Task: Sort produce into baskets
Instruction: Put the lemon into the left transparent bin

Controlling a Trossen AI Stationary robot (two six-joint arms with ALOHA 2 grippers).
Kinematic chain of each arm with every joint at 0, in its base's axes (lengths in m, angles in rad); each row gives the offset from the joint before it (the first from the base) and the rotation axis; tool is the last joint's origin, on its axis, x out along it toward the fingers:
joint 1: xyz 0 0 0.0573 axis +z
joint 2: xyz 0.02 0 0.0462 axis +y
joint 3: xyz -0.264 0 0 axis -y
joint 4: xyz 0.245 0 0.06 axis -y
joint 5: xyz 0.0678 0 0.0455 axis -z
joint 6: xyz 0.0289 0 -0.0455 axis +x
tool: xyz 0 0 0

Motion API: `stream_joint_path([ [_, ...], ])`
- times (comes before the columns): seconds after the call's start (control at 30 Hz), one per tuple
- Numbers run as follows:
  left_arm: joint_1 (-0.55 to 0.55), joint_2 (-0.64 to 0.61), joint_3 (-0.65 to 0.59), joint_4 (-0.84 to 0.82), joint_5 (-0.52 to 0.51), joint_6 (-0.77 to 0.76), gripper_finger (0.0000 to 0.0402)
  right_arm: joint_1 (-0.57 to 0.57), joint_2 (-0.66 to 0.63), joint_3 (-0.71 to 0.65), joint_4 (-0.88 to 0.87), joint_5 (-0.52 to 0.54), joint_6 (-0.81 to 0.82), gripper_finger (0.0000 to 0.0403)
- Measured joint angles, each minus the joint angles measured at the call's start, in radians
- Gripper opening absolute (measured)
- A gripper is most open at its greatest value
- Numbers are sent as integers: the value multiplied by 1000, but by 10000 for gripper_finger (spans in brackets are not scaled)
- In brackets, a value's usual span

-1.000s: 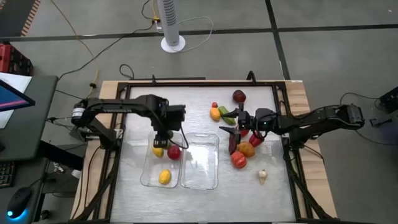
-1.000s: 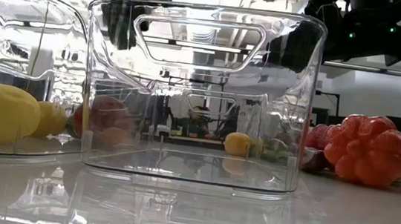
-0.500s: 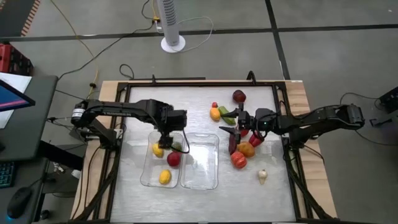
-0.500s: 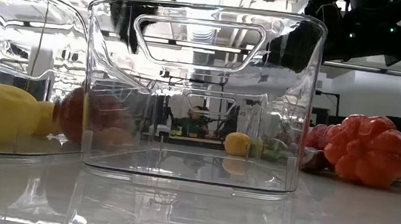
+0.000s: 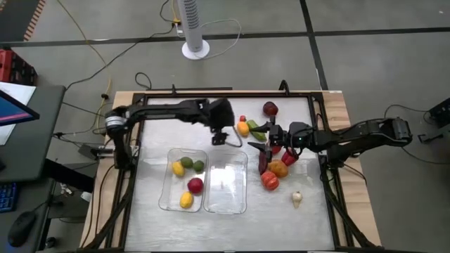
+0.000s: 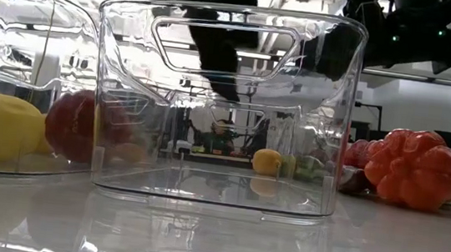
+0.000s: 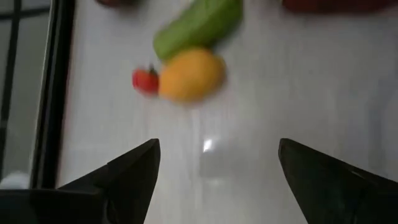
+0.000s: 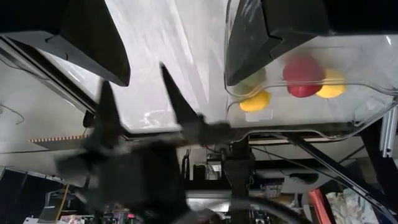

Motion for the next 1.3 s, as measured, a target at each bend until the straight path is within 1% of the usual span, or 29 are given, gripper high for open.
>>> stream_joint_path([
  [0.13,52,95,53,66,122,57,314,0,0,0,-8,3,-8,291],
  [0.2,68,142,89,92,199,69,314,0,0,0,-5,3,-11,291],
  [0.27,74,200,129,103,244,62,314,0,0,0,-3,3,-15,291],
  [0.3,73,227,151,104,247,62,314,0,0,0,-1,3,-15,291],
  [0.5,51,357,284,111,174,77,314,0,0,0,-18,4,-15,291],
  [0.57,42,387,309,83,155,94,314,0,-1,0,-24,4,-15,291],
  [0.73,21,409,321,16,57,182,314,0,-1,0,-25,3,-18,291],
  [1.0,6,422,320,-27,-28,186,310,0,-2,0,-20,5,-18,291],
  [1.1,6,421,320,-62,-40,186,286,0,-2,0,-15,6,-17,291],
  [1.3,5,421,320,-74,-42,185,202,0,-2,0,-9,5,-17,291],
])
